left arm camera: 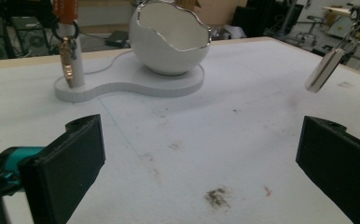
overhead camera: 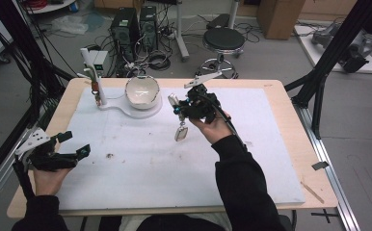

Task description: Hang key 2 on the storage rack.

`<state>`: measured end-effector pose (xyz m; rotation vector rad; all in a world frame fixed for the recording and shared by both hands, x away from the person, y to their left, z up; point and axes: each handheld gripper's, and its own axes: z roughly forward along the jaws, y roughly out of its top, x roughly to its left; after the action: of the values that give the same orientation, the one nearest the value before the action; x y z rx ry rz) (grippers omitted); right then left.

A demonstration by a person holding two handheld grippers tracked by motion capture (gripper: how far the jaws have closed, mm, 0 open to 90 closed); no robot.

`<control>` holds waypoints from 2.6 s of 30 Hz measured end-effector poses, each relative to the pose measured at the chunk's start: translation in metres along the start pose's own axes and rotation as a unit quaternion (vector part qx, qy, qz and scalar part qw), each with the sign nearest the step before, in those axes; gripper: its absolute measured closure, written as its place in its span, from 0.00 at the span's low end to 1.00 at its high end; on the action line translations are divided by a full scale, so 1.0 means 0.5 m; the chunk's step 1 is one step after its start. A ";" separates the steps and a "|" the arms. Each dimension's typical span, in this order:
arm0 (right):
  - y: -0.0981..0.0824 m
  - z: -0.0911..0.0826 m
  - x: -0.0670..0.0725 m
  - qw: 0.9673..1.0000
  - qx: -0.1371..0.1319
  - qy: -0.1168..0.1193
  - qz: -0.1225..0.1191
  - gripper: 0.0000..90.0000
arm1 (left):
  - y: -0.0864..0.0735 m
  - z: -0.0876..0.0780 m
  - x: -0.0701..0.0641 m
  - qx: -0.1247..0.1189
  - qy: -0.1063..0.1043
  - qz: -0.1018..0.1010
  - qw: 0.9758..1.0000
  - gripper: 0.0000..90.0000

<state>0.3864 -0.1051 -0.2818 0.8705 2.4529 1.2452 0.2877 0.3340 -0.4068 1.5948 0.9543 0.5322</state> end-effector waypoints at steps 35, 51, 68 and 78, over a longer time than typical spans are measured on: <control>-0.066 -0.017 0.106 0.996 -0.070 0.053 -0.007 0.83 | 0.139 0.142 -0.174 -0.009 -0.191 0.026 0.981 0.02; -0.056 0.001 0.140 0.991 -0.087 0.099 -0.018 0.83 | 0.181 0.185 -0.215 -0.034 -0.281 0.015 0.959 0.23; -0.044 0.033 0.175 0.986 -0.089 0.139 -0.039 0.83 | 0.173 0.173 -0.208 -0.048 -0.321 0.006 0.946 0.61; -0.043 0.031 0.173 0.982 -0.096 0.156 -0.043 0.82 | 0.171 0.169 -0.206 -0.066 -0.320 0.005 0.945 0.77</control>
<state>0.3169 -0.0515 -0.3048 0.5471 2.5090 1.6615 0.3195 0.1987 -0.3305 1.5063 0.4074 0.0595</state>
